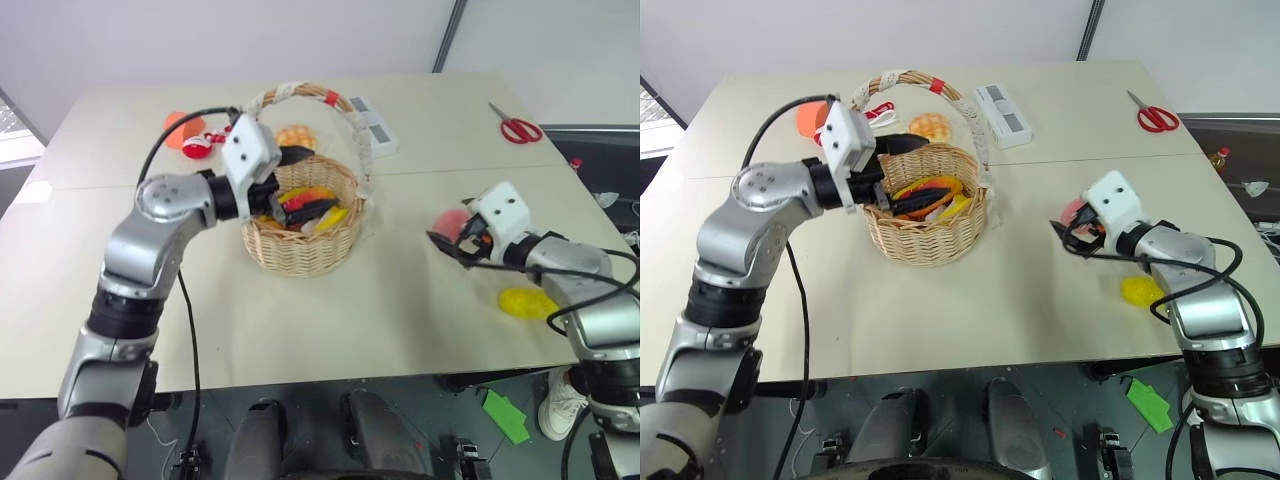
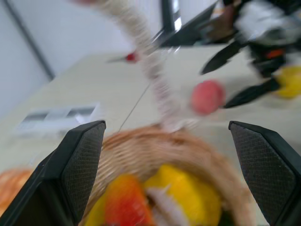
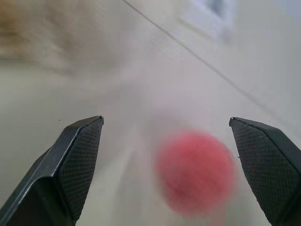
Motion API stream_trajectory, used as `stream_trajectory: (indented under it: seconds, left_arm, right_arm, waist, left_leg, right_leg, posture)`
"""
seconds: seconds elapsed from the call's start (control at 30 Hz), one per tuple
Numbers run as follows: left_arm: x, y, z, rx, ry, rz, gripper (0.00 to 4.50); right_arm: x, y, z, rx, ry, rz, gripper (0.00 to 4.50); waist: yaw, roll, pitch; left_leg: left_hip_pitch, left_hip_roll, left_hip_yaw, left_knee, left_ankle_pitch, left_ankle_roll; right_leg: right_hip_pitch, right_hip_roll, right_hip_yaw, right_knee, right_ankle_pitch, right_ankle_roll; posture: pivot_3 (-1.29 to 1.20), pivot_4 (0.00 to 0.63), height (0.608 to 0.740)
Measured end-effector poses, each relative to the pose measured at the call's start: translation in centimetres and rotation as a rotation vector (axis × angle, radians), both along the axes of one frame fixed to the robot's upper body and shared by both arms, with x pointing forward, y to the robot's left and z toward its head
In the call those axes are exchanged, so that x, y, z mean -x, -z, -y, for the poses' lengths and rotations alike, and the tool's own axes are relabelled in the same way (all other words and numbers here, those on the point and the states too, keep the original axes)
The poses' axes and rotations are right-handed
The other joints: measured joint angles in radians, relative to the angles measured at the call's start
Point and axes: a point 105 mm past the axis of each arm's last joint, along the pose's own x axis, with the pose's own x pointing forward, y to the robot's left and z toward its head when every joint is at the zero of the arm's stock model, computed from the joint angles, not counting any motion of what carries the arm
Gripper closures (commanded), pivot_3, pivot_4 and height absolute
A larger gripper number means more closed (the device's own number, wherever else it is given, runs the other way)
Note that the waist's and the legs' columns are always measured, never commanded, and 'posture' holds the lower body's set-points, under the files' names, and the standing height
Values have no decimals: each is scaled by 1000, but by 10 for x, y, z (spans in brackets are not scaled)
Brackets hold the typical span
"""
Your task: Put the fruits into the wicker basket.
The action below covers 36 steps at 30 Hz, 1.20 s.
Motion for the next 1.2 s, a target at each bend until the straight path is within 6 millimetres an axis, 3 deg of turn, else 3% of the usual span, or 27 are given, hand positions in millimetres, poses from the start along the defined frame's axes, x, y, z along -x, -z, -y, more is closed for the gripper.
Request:
stream_trajectory:
  seconds: [0.27, 0.37, 0.43, 0.47, 0.5, 0.63, 0.73, 0.93, 1.07, 1.2]
  left_arm:
    - [16, 15, 4, -15, 32, -62, 40]
    - [20, 20, 3, -37, 36, -67, 0]
    - [20, 22, 2, -40, 32, -76, 0]
    - [20, 22, 2, -41, 31, -77, 0]
    - [20, 22, 2, -41, 31, -78, 0]
    - [19, 20, -3, -18, 15, -76, 0]
    - [16, 13, -24, 26, -41, -66, 0]
    - [8, 17, -86, 63, -231, -110, 0]
    - [11, 21, -99, 66, -271, -125, 0]
    - [14, 23, -97, 78, -276, -125, 0]
  right_arm:
    - [-22, 24, 11, -153, 114, -90, 0]
    - [-23, 33, 18, -160, 143, -124, 830]
    - [-23, 35, 19, -164, 145, -128, 1906]
    - [-23, 34, 19, -164, 141, -126, 2204]
    - [-23, 34, 19, -163, 141, -125, 2422]
    - [-22, 21, 12, -74, 81, -55, 2430]
    - [-11, -10, -13, 23, -99, 65, 2430]
    - [66, -75, -134, -98, -755, 187, 2430]
    - [62, -79, -187, -124, -834, 228, 2430]
    - [19, -76, -221, -182, -668, 195, 2430]
  waist:
    - [1, 0, 0]
    - [2, 0, 0]
    - [2, 0, 0]
    - [1, 0, 0]
    - [0, 0, 0]
    - [-1, 1, 1]
    - [-3, 1, 1]
    - [-2, 2, 1]
    - [2, 0, 0]
    - [1, 0, 0]
  left_leg:
    - [0, -1, 0, 1, 0, 0]
    - [0, -1, 0, 1, 0, 0]
    - [0, -1, 0, 1, 0, 0]
    - [0, -1, 0, 1, 0, 0]
    - [0, -1, 0, 1, 0, 0]
    - [0, 0, 0, 0, 0, 0]
    - [0, 0, 0, 0, 0, 0]
    - [1, 3, -4, 1, 0, 0]
    - [0, 1, -4, 2, 0, 0]
    - [-3, 1, -4, 1, 1, -2]
  right_leg:
    - [0, 0, 0, 0, 0, 0]
    - [0, -1, 0, 0, 0, 0]
    - [0, -1, 0, 0, 0, 0]
    - [0, 0, 0, 0, 0, 0]
    - [0, 0, 0, 0, 0, 0]
    - [0, 0, 0, 0, 0, 0]
    - [-1, 1, 0, 0, 0, 0]
    - [1, 1, -1, 0, 0, 0]
    - [2, -1, -2, 0, 0, 0]
    - [-2, -2, -2, 1, 0, 0]
  posture:
    - [0, 150, 740]
    - [0, 150, 740]
    - [0, 150, 740]
    - [0, 150, 740]
    - [0, 150, 740]
    - [0, 150, 740]
    - [0, 150, 740]
    - [0, 150, 740]
    - [0, 150, 740]
    - [0, 150, 740]
